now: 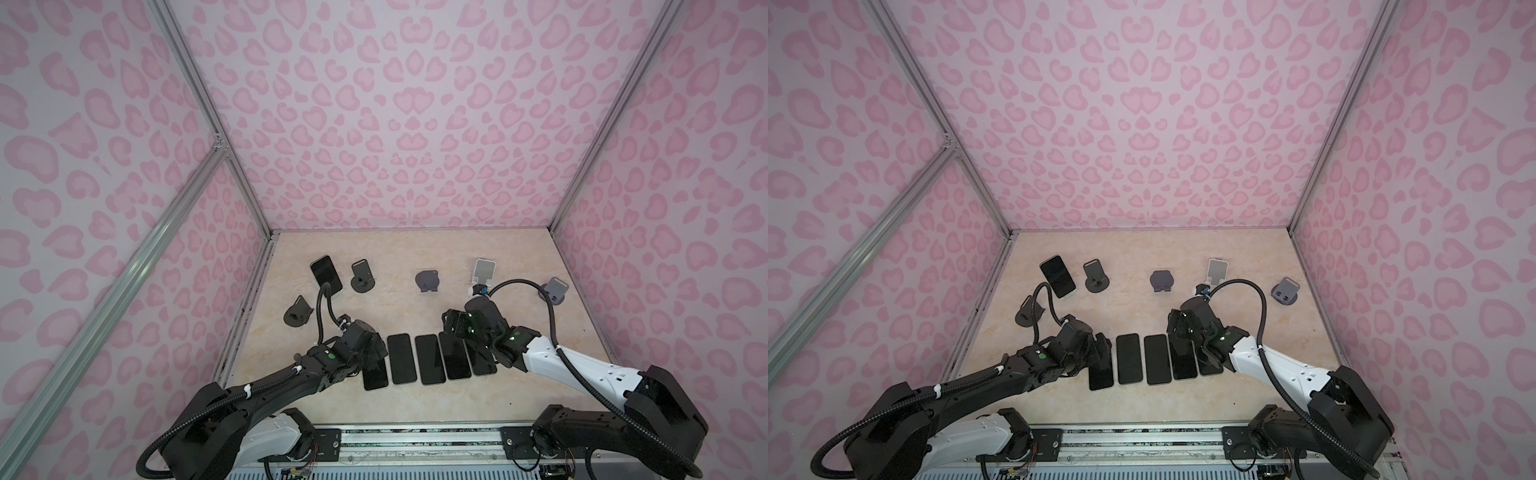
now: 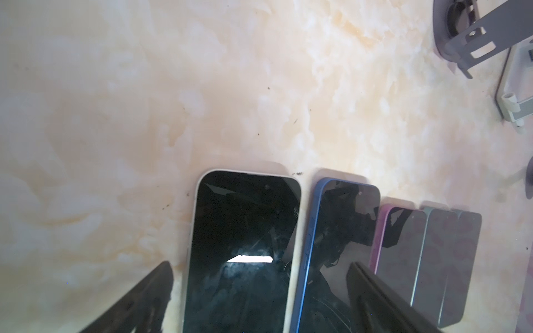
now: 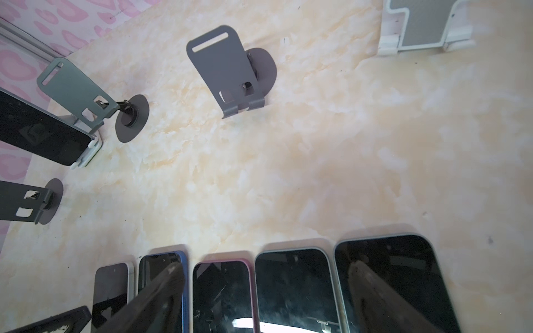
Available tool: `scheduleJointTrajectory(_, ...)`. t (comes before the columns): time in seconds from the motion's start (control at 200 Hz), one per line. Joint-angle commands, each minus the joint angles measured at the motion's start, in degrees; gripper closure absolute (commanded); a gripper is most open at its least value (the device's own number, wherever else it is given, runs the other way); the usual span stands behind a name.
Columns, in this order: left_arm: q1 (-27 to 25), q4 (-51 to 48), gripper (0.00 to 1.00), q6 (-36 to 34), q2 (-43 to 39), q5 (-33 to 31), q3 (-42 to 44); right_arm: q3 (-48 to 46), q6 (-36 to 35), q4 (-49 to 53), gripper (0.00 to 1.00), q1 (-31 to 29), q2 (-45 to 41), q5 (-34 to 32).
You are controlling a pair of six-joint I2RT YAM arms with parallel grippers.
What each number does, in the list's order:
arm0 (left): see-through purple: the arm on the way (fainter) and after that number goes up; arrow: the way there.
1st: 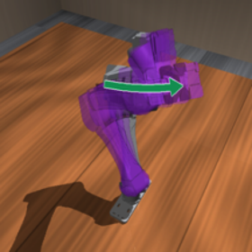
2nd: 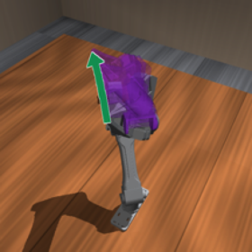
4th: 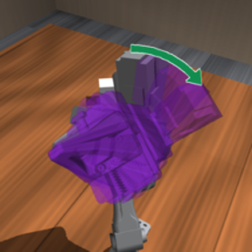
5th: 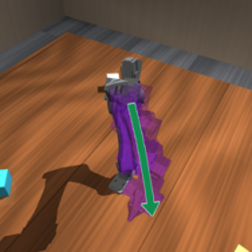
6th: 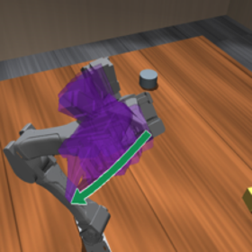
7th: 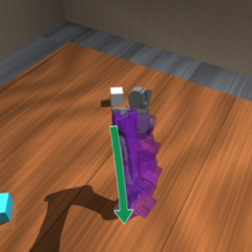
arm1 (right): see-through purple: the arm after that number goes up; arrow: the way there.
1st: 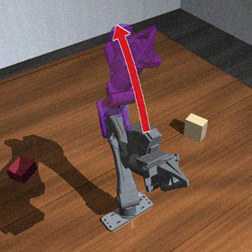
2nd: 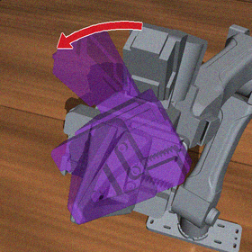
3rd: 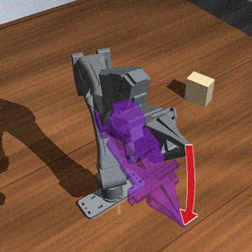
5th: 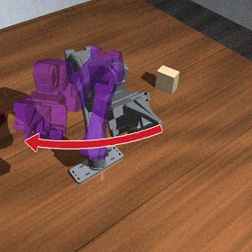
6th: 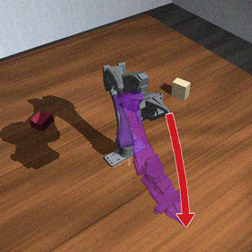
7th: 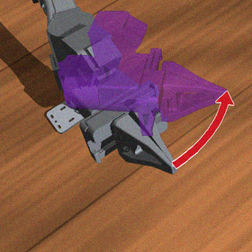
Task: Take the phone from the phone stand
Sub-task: 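Lower both grippers onto the ends of the row of laid phones, then raise the left gripper and reach toward the phone on the far stand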
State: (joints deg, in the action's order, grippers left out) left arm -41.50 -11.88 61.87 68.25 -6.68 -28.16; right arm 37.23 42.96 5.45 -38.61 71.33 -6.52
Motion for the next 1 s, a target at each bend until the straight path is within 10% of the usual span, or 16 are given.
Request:
scheduleJointTrajectory(0.0, -0.7, 2.3, 0.03, 1.3, 1.7, -0.7, -0.3, -0.6, 0.1, -1.4, 0.09, 0.1, -1.1, -1.1)
scheduleJointTrajectory(0.665, -7.5, 5.2, 0.03, 3.1, 9.5, -2.8, -7.3, -2.6, -0.2, -1.0, 0.09, 0.1, -5.3, -1.7)
scheduleJointTrajectory(0.995, -6.7, -7.7, 0.01, -2.3, 0.0, -14.9, -13.4, -0.3, -4.5, -1.1, 0.09, 1.6, -4.3, 0.1)
